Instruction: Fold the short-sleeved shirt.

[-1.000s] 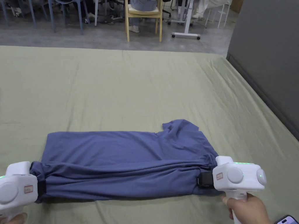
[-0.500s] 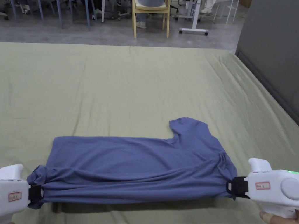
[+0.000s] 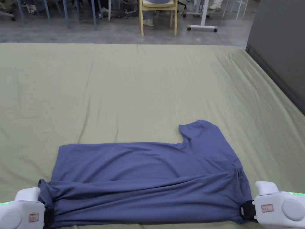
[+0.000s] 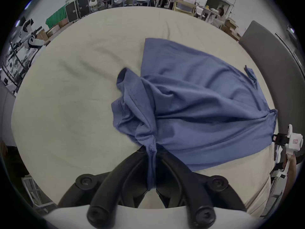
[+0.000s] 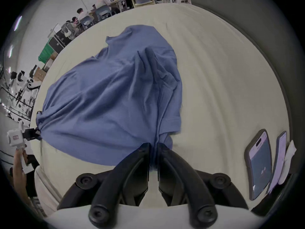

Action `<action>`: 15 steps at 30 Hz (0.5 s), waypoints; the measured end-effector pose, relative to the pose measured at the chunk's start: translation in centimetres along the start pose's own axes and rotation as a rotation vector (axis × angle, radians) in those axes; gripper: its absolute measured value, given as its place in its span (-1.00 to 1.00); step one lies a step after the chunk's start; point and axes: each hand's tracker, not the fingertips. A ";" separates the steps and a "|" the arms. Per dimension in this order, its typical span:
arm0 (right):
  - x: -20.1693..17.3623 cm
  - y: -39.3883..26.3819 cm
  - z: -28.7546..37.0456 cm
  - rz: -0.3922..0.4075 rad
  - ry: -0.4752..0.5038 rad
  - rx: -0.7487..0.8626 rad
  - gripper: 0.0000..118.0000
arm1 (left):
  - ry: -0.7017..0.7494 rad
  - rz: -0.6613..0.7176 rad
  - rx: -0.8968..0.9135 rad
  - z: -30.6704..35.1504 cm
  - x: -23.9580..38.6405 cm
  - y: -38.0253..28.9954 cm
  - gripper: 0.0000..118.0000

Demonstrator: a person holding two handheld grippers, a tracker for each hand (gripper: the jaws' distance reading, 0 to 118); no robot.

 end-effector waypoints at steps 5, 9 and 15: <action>-0.3 0.6 -0.2 0.034 -0.011 -0.018 -0.81 | -0.003 0.034 0.003 0.5 -0.2 0.2 -0.74; -1.5 0.9 5.0 0.124 -0.120 0.118 1.00 | -0.127 0.128 0.183 6.2 -1.0 0.1 1.00; -4.1 2.0 10.8 0.109 -0.025 0.363 1.00 | -0.125 0.111 0.329 11.1 1.2 1.2 1.00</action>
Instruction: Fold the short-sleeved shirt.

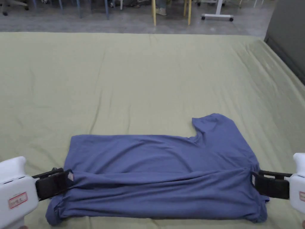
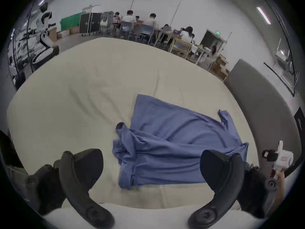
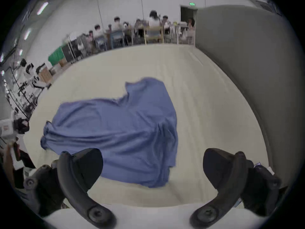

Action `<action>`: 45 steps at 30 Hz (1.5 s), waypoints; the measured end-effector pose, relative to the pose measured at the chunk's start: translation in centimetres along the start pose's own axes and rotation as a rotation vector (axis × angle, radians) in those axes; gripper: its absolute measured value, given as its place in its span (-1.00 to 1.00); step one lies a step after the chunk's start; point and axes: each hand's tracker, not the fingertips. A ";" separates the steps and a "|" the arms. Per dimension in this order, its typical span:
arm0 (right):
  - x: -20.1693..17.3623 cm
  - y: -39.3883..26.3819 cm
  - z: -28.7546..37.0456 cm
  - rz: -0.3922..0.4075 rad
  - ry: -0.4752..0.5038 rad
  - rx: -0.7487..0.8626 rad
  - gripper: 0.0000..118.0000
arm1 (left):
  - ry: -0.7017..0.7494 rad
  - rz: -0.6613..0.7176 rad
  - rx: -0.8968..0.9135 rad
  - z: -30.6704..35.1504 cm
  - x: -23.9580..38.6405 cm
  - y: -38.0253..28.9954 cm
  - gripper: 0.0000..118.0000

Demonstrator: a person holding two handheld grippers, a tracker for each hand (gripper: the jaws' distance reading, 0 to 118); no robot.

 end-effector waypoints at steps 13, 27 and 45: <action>-4.0 -3.4 -2.2 0.045 0.192 -0.107 -0.96 | 0.069 -0.164 -0.046 -11.2 0.9 4.5 -0.10; 1.3 -5.8 0.4 -0.039 0.115 -0.190 -0.96 | 0.177 -0.081 -0.253 -24.8 1.3 10.0 0.33; 4.1 12.2 -24.3 -0.095 -0.032 -0.309 0.99 | 0.045 -0.222 -0.124 -14.9 2.8 11.7 -1.00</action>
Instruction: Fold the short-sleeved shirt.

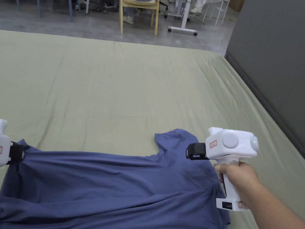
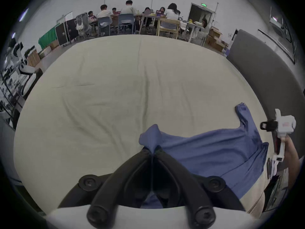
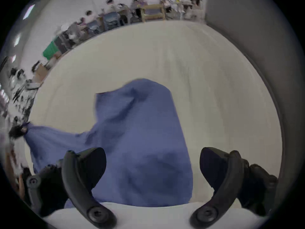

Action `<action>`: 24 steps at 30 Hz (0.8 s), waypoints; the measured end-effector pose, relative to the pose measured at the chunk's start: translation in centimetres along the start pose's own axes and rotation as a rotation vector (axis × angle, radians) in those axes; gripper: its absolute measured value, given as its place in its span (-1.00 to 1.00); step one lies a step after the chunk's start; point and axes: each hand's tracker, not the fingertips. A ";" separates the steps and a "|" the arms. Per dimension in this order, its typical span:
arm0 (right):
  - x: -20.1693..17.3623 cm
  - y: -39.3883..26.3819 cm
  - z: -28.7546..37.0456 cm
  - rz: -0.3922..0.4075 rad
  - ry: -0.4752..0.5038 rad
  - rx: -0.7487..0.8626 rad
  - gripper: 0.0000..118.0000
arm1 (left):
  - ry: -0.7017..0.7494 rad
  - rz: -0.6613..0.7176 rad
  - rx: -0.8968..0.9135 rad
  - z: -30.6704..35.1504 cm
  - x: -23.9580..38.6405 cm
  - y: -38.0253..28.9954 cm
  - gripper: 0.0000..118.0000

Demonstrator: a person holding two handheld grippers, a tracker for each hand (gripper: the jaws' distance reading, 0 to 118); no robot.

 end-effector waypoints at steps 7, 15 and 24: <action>0.0 -0.3 -1.9 0.008 -0.130 -0.052 0.49 | -0.006 0.016 -0.032 -0.5 -0.4 -0.8 -1.00; -3.0 -0.4 3.7 0.297 -0.064 0.098 -0.97 | -0.004 0.053 -0.027 -1.0 -1.2 -0.5 -1.00; -2.1 -8.6 15.2 0.334 0.052 0.156 -0.97 | -0.045 0.052 0.008 2.8 -3.0 -2.6 -1.00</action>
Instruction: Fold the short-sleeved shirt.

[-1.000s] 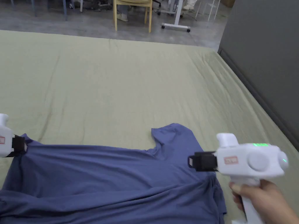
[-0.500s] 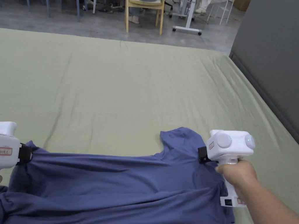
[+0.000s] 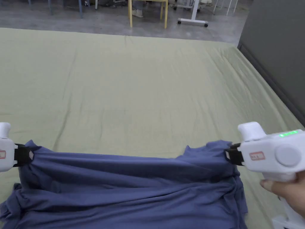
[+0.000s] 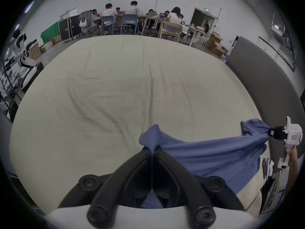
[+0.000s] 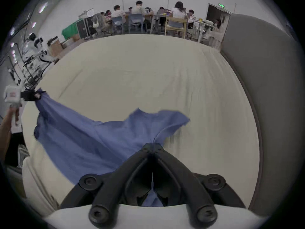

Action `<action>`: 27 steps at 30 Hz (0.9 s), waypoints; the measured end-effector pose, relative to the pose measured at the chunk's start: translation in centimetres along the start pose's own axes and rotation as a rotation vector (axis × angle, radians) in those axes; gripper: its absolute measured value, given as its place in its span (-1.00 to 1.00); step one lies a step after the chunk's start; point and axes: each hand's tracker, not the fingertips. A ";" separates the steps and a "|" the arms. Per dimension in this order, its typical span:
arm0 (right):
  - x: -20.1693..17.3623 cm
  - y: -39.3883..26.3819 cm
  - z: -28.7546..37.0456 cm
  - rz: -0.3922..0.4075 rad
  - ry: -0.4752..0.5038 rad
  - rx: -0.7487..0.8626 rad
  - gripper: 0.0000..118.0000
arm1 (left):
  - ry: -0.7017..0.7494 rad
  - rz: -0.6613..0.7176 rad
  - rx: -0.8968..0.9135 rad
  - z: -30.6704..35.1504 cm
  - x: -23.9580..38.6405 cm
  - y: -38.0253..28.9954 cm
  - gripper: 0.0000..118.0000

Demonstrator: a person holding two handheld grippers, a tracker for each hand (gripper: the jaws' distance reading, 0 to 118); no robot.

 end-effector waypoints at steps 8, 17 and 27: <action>-2.8 -7.8 1.2 0.038 0.015 -0.131 -0.97 | -0.006 -0.062 -0.057 1.7 -1.0 -5.4 -1.00; -3.0 -12.3 -5.7 -0.005 -0.013 -0.244 -0.97 | 0.051 -0.059 -0.168 -2.5 -1.5 -9.8 -1.00; -2.7 -12.0 -2.6 -0.072 -0.007 -0.168 -0.43 | 0.036 0.137 -0.106 1.0 -1.9 -9.7 0.05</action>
